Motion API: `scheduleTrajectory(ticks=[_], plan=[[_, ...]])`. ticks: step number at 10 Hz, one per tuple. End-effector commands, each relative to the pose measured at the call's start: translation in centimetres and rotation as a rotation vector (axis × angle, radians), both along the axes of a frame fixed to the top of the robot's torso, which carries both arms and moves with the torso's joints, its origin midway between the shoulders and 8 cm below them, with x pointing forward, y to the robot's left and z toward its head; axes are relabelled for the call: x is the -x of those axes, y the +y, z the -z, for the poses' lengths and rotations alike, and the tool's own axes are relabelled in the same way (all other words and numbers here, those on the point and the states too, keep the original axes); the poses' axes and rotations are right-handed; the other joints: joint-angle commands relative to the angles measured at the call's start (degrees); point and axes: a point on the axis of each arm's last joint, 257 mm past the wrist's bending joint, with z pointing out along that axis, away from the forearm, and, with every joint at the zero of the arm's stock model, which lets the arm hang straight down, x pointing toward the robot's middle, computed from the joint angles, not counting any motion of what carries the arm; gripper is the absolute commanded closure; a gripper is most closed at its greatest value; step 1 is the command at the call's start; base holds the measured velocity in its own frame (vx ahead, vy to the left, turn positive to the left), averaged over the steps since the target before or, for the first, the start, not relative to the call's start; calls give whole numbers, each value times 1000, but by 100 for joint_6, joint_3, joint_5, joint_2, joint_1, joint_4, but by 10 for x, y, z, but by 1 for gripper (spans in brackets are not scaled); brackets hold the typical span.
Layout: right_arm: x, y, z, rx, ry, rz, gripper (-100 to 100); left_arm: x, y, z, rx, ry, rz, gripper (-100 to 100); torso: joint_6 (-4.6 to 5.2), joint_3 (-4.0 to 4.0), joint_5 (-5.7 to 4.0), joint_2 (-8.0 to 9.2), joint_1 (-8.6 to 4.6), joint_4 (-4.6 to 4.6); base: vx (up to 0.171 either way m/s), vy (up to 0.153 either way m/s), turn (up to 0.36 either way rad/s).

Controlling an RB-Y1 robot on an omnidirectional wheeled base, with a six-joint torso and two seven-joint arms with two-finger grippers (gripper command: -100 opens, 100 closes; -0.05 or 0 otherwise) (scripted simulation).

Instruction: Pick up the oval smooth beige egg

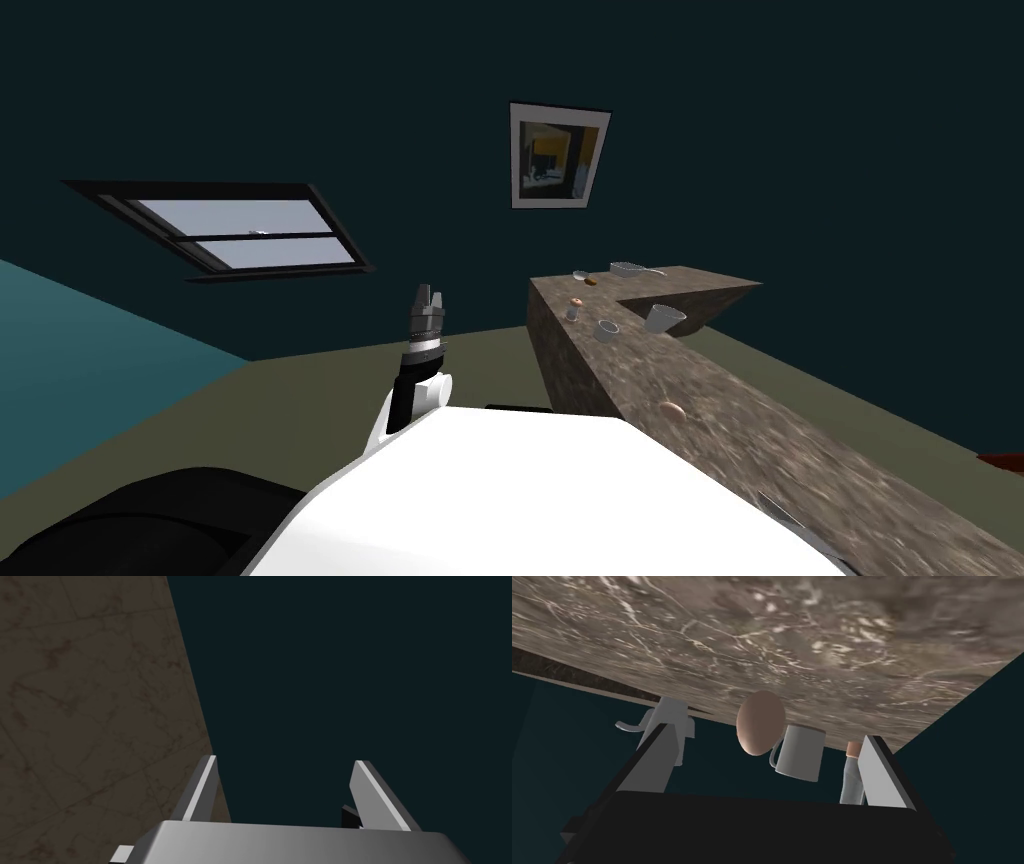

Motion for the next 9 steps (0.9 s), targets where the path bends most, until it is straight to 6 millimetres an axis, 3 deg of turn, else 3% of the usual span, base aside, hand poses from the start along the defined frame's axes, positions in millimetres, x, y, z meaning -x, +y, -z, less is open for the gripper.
scheduleTrajectory(ticks=[1, 7, 8, 9], plan=[[8, -8, 3, 54, 53, -43, -100, 0, 0, 0, 0, 0, 0, 0, 0, 0, 0, 0, 0, 0, 165, -77, 50], [12, -18, 5, 156, 143, -166, -100, 0, 0, 0, 0, 0, 0, 0, 1, -2, 2, -3, 13, -1, 134, -28, 29], [11, -18, 5, 159, 145, -170, 0, 0, 0, 0, 0, 0, 0, 0, 2, 12, 4, 24, 21, 4, 15, -3, 2], [10, -22, 12, 159, 141, -159, -100, 0, 0, 0, 0, 0, 0, 0, 3, 27, 5, 49, 26, 10, 10, 1, 77]])
